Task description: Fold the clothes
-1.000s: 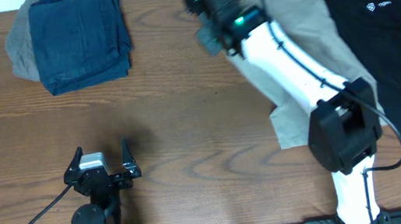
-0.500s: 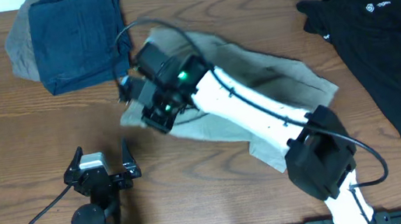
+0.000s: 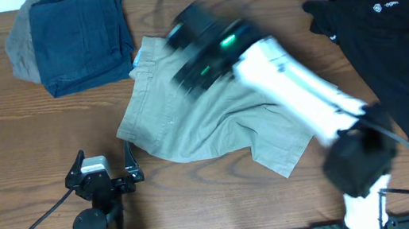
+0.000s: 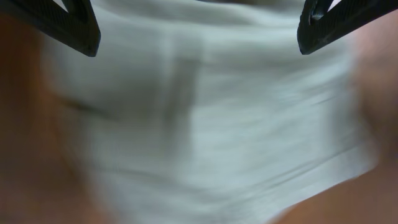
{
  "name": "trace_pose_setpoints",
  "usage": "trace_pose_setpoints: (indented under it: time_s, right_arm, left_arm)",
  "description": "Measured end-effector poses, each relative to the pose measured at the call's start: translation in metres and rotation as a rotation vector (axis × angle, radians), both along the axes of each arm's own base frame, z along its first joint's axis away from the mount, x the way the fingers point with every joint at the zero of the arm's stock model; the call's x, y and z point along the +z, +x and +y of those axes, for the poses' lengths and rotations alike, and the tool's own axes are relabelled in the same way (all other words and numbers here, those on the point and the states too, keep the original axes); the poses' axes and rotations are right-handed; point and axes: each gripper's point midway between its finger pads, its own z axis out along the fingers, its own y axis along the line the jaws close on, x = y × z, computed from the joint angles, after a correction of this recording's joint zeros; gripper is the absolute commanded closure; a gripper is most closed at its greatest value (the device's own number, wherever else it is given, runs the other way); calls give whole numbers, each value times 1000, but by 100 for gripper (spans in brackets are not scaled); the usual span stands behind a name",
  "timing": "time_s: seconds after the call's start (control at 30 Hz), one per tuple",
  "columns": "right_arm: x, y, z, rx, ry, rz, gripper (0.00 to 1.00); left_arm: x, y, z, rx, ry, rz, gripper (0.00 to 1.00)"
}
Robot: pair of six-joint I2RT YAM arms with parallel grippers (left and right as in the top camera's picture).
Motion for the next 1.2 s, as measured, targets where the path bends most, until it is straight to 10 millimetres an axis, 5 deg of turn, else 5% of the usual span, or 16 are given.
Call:
trace_pose_setpoints:
  time_s: [0.2,0.3,0.47,0.57,0.8,0.87,1.0,1.2]
  right_arm:
    - [29,75,-149,-372,-41,-112,9]
    - [15,100,-217,-520,-69,-115,14]
    - [-34,122,-290,-638,-126,-64,8]
    - [-71,130,-321,-671,-151,-28,8]
    - [-117,147,-359,-698,-177,-32,10]
    - [-125,148,-362,-682,-188,-28,22]
    - [-136,147,-363,-665,-213,-15,93]
    - [-134,142,-386,-776,-312,-30,99]
  left_arm:
    - [0,0,0,0,0,0,2]
    - [0,0,0,0,0,0,2]
    - [0,0,0,0,0,0,2]
    - [0,0,0,0,0,0,2]
    - [0,0,0,0,0,0,2]
    - [0,0,0,0,0,0,2]
    - [0,0,0,0,0,0,2]
    - [0,0,0,0,0,0,2]
